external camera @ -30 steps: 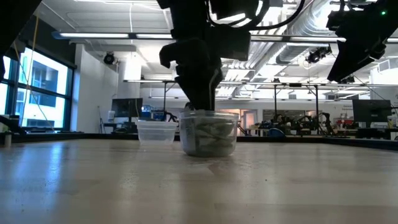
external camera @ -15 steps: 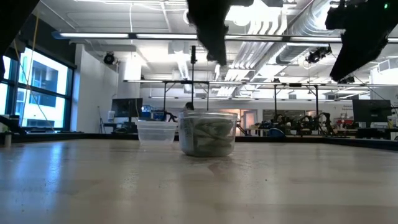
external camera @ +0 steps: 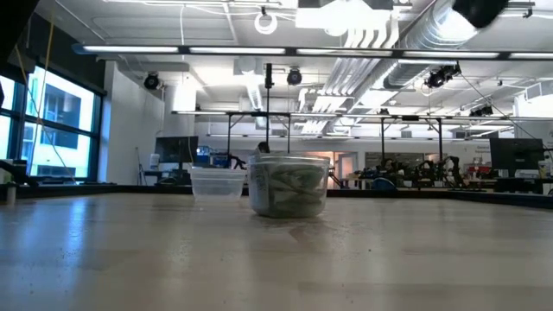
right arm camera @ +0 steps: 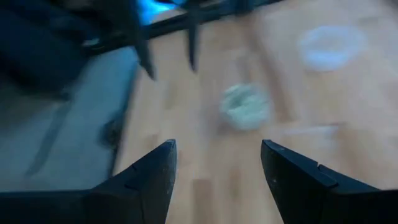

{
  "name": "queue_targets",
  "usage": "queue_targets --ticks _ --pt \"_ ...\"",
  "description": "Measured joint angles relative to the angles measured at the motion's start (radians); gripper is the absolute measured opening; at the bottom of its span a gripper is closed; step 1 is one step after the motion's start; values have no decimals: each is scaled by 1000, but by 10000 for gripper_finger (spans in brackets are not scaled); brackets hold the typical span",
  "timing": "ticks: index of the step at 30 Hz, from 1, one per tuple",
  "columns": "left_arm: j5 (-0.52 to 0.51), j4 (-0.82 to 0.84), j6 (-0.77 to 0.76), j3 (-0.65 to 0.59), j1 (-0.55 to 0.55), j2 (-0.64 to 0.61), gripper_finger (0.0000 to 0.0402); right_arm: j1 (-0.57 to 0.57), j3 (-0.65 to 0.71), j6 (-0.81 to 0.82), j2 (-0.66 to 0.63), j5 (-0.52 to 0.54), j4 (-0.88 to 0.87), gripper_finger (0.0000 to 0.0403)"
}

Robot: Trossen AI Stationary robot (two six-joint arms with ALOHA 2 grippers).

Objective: Pick and place items into bin
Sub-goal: Return to Home Position

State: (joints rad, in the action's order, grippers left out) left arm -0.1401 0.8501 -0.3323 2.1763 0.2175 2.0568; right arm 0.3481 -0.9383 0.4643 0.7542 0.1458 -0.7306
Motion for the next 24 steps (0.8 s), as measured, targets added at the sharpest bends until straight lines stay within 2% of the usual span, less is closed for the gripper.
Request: queue_targets --ticks 3,5,6,9,12,14,16,19,24 --pt "174 -234 16 -167 -11 10 218 -25 216 8 -125 -172 175 224" --pt "288 -306 49 -247 -52 -9 216 -87 281 16 -232 -264 240 225" --pt "311 -309 63 -287 -78 -41 216 -123 288 16 -292 -279 272 224" --pt "278 -387 67 -457 -136 -214 214 -204 343 31 -452 -262 286 225" --pt "344 -674 66 -724 -166 -386 215 -256 451 78 -572 -315 289 225" --pt "363 -838 53 -920 -173 -487 216 -275 509 78 -633 -368 447 225" --pt "341 -925 38 -1075 -174 -597 217 -293 554 49 -656 -380 601 225" --pt "288 -967 18 -1241 -178 -776 218 -328 600 20 -664 -361 586 225" --pt "258 -894 14 -1479 -217 -1068 218 -381 614 -25 -687 -290 612 224"
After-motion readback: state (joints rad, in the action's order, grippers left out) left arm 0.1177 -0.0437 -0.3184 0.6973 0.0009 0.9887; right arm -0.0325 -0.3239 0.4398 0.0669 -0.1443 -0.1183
